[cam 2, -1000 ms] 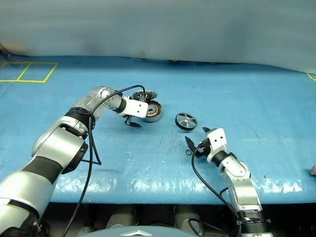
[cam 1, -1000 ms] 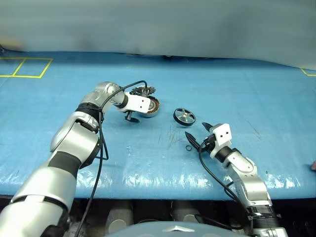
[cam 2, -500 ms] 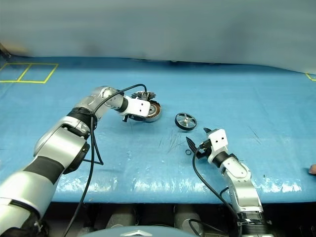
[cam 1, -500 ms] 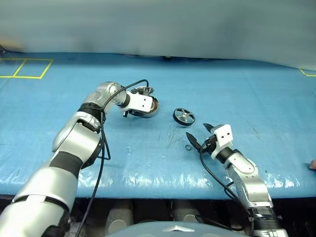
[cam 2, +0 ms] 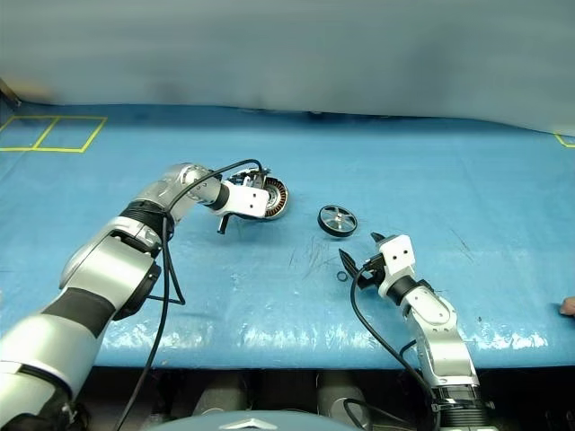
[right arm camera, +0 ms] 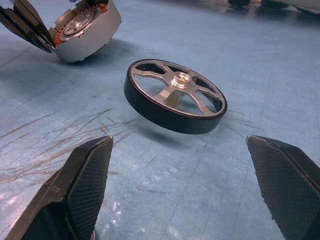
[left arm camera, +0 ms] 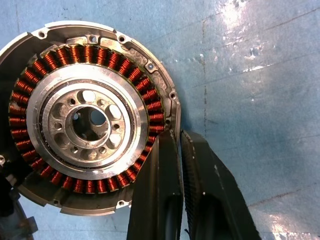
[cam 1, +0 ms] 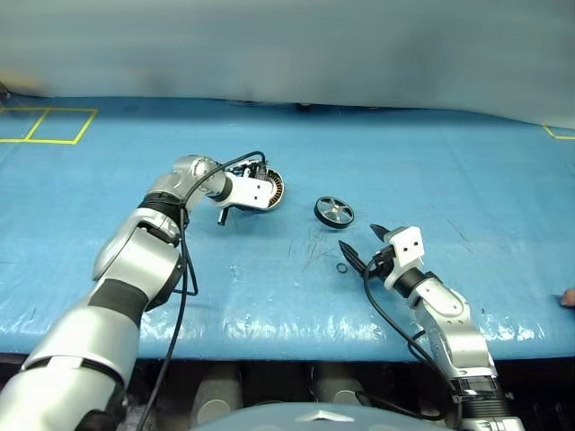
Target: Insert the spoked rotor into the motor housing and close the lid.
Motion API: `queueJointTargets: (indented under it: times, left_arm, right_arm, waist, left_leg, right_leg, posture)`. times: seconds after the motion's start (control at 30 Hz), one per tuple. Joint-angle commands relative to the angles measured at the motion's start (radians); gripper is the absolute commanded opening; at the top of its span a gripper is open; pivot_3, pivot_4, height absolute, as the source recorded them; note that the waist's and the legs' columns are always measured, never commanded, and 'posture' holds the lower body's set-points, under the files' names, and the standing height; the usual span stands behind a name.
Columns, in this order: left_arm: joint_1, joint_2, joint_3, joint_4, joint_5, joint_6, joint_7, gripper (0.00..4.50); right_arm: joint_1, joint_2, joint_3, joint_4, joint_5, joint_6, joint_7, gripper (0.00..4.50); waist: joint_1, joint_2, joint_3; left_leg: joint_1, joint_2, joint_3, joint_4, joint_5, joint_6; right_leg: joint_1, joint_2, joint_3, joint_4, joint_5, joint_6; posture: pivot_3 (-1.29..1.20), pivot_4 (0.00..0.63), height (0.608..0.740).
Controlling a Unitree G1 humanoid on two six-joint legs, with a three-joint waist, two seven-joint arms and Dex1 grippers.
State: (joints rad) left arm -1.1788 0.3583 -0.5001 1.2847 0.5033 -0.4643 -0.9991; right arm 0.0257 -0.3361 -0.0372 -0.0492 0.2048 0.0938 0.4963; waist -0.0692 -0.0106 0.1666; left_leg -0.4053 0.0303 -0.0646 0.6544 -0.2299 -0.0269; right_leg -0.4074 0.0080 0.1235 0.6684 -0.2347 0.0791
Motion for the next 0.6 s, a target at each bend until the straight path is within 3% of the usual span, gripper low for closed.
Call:
queueJointTargets:
  times: [0.03, 0.6]
  left_arm:
    - [0.003, 0.019, -0.005, -0.007, 0.013, -0.037, -0.007, 0.15]
    - [-0.014, 0.07, 0.004, -0.067, 0.002, -0.219, -0.002, 0.15]
  right_arm:
    - [-0.006, 0.002, -0.013, -0.024, 0.005, -0.023, -0.002, 4.5]
    - [-0.034, 0.005, -0.001, 0.001, 0.0, -0.026, 0.011, 4.5]
  waist:
    - [0.0, 0.0, 0.0]
    - [0.001, 0.0, 0.0]
  left_leg:
    - [0.0, 0.0, 0.0, 0.0, 0.0, 0.0]
    - [-0.006, 0.0, -0.001, 0.0, 0.0, 0.0]
  right_leg:
    - [0.0, 0.0, 0.0, 0.0, 0.0, 0.0]
    - [-0.006, 0.0, 0.0, -0.001, 0.0, 0.0]
  posture:
    - [0.0, 0.15, 0.74]
    - [0.0, 0.15, 0.74]
